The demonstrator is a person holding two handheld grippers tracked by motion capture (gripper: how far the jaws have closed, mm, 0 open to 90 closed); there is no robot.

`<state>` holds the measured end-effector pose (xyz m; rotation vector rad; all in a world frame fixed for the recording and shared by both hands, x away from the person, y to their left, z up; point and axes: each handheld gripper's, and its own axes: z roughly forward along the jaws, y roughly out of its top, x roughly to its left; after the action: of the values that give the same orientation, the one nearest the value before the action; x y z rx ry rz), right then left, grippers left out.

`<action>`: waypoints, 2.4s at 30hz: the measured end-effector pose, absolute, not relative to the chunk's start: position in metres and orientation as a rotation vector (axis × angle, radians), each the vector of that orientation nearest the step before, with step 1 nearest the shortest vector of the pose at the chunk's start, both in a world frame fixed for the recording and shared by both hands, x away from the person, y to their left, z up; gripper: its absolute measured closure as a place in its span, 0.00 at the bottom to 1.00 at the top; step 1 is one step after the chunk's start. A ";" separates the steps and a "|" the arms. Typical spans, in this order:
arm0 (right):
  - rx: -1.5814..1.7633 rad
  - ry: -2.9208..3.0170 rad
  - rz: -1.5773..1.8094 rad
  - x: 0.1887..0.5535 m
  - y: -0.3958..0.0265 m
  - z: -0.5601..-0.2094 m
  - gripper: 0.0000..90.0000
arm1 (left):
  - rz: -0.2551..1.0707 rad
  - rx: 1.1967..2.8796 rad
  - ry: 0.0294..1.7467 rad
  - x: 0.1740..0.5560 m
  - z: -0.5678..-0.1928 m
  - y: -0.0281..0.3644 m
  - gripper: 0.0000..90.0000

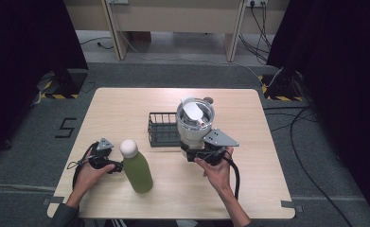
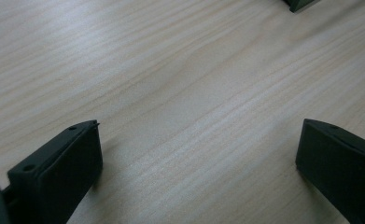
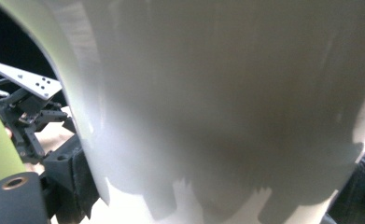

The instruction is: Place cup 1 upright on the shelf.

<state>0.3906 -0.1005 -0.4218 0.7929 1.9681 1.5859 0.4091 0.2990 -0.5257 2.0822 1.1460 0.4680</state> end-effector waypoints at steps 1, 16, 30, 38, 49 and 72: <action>0.787 1.964 1.576 0.392 -0.100 -0.417 0.12 | 0.468 2.082 1.146 0.409 -0.526 0.299 0.00; 0.789 1.961 1.546 0.413 -0.098 -0.390 0.12 | 0.468 2.082 1.146 0.409 -0.526 0.299 0.00; 0.828 1.926 1.521 0.438 -0.100 -0.382 0.12 | 0.469 2.080 1.146 0.409 -0.526 0.299 0.00; 0.857 1.901 1.490 0.458 -0.101 -0.383 0.12 | 0.469 2.081 1.147 0.409 -0.526 0.299 0.00; 0.885 1.880 1.482 0.475 -0.100 -0.386 0.12 | 0.469 2.082 1.146 0.409 -0.526 0.299 0.00; 0.929 1.866 1.461 0.491 -0.098 -0.401 0.12 | 0.469 2.080 1.146 0.409 -0.526 0.299 0.00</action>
<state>0.4911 -0.0982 -0.4006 0.9289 1.8656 1.4608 0.4089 0.2989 -0.5258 2.0802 1.1456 0.4692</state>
